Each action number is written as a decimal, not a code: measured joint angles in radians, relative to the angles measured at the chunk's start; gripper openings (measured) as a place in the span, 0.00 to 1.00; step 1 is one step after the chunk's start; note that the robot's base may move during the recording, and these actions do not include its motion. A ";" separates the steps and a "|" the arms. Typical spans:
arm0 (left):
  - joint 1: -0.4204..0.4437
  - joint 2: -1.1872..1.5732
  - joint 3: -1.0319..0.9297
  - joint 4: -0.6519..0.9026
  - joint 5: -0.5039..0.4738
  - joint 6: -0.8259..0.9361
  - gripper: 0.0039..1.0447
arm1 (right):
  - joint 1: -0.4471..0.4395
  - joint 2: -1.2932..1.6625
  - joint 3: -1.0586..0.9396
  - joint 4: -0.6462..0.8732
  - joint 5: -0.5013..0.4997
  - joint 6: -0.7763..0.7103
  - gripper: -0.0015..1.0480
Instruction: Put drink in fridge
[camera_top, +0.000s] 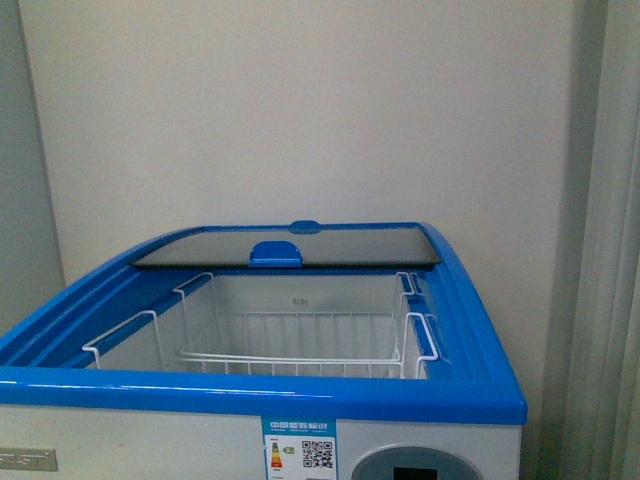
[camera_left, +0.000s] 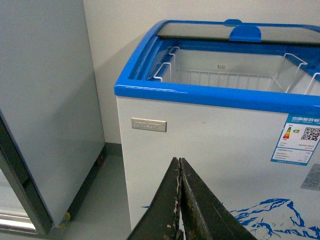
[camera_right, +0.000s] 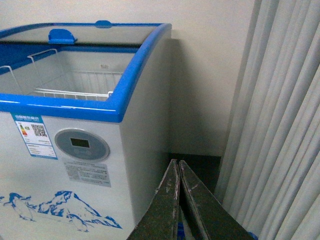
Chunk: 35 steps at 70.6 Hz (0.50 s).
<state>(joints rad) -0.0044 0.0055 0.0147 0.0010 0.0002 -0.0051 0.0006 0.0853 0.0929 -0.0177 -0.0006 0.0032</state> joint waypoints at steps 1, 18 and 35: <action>0.000 0.000 0.000 0.000 0.000 0.000 0.02 | 0.000 -0.001 -0.002 0.001 0.000 0.000 0.03; 0.000 0.000 0.000 0.000 0.000 0.000 0.02 | 0.000 -0.032 -0.036 0.010 0.000 0.000 0.03; 0.000 0.000 0.000 0.000 0.000 0.000 0.02 | 0.000 -0.077 -0.077 0.015 0.000 0.000 0.03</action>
<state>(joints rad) -0.0044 0.0055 0.0147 0.0010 0.0002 -0.0048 0.0006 0.0086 0.0162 -0.0029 -0.0002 0.0032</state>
